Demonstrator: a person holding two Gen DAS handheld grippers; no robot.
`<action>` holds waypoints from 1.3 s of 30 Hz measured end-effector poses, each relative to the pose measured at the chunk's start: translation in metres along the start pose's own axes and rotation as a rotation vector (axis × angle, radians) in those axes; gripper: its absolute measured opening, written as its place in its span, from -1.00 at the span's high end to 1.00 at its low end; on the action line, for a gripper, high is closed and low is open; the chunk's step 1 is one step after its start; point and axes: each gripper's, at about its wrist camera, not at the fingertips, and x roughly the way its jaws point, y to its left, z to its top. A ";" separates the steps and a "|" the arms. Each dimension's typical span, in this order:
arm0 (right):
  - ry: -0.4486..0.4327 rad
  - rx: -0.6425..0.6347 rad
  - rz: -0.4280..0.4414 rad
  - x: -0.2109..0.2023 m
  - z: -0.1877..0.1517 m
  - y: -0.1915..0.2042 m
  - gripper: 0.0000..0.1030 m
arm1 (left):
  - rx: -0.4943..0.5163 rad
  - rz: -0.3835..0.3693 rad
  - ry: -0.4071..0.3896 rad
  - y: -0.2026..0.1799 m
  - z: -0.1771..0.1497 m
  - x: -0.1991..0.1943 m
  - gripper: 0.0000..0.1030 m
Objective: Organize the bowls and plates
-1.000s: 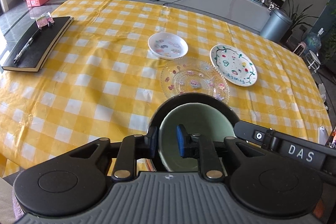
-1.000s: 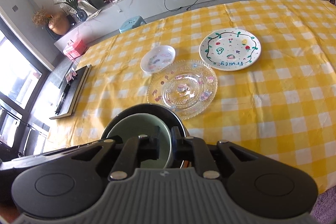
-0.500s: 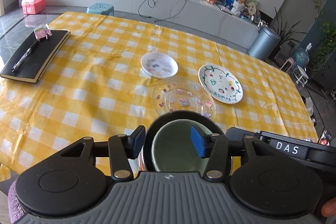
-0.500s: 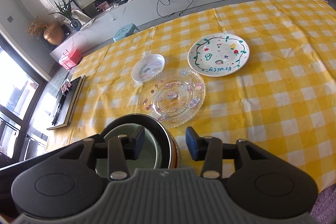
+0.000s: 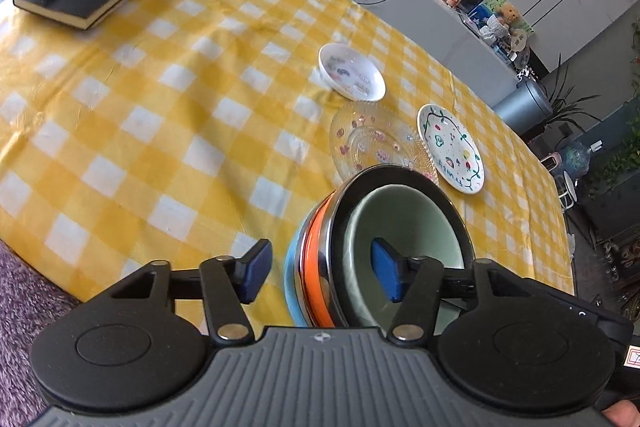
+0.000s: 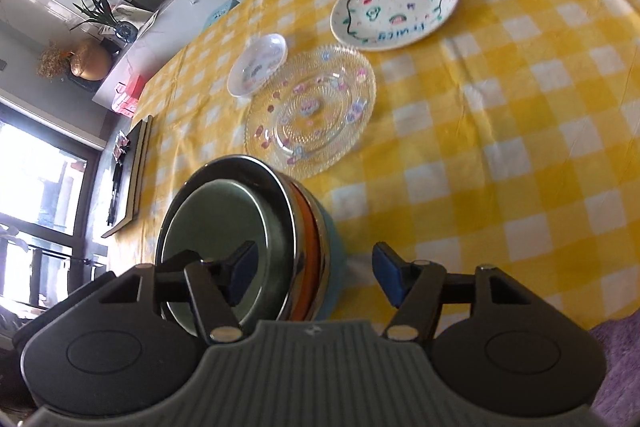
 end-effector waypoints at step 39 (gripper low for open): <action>0.018 -0.087 0.047 0.048 0.020 0.067 0.08 | 0.026 0.138 -0.092 0.024 0.050 -0.015 0.18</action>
